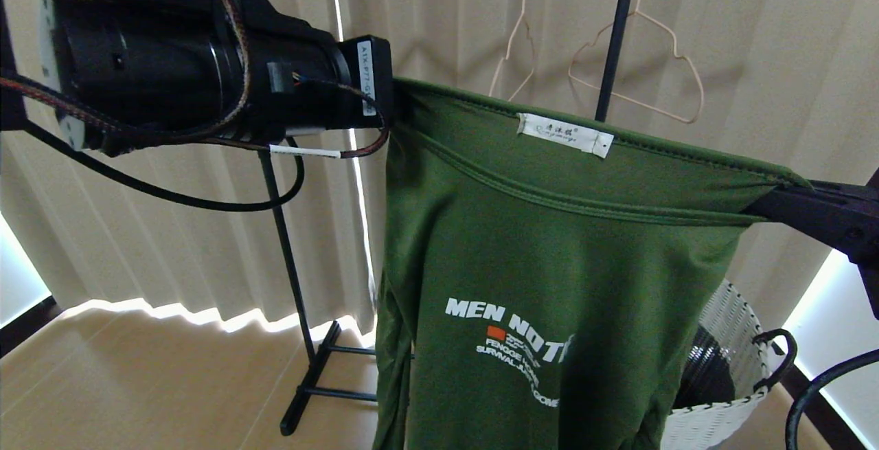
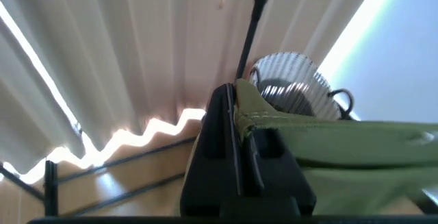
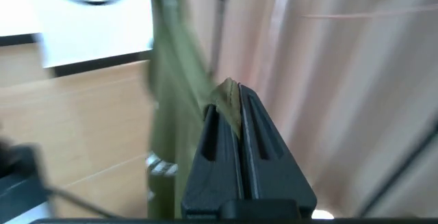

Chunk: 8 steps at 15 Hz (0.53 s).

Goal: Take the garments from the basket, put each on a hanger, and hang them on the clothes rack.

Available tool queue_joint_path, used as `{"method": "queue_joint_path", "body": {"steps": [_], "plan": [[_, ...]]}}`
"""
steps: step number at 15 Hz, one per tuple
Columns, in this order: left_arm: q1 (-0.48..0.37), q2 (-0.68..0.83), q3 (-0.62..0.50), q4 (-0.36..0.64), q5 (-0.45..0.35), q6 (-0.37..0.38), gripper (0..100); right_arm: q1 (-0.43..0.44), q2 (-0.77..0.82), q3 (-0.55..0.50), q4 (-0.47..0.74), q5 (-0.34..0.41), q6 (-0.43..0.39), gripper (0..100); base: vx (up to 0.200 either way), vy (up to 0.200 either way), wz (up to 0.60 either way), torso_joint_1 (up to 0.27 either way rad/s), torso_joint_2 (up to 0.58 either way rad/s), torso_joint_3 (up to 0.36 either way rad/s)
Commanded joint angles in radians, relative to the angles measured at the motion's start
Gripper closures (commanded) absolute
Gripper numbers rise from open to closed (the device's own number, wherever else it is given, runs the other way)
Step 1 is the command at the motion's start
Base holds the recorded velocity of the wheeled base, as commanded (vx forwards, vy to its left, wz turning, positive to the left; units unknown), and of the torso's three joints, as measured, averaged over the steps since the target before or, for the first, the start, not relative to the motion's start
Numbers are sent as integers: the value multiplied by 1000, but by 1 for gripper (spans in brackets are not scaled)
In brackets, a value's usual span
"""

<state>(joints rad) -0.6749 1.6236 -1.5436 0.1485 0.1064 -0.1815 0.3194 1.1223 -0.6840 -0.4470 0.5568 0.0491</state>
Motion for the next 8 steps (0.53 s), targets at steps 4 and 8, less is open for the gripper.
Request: {"method": "queue_joint_path", "body": {"steps": [4, 8], "plan": [[3, 13, -29, 65, -1, -1, 100, -2, 48, -8, -9, 3, -3, 100, 0, 0, 0, 0, 0, 0], [11, -51, -18, 143, -1, 2, 100, -20, 113, -74, -15, -49, -9, 100, 0, 0, 0, 0, 0, 0]]}}
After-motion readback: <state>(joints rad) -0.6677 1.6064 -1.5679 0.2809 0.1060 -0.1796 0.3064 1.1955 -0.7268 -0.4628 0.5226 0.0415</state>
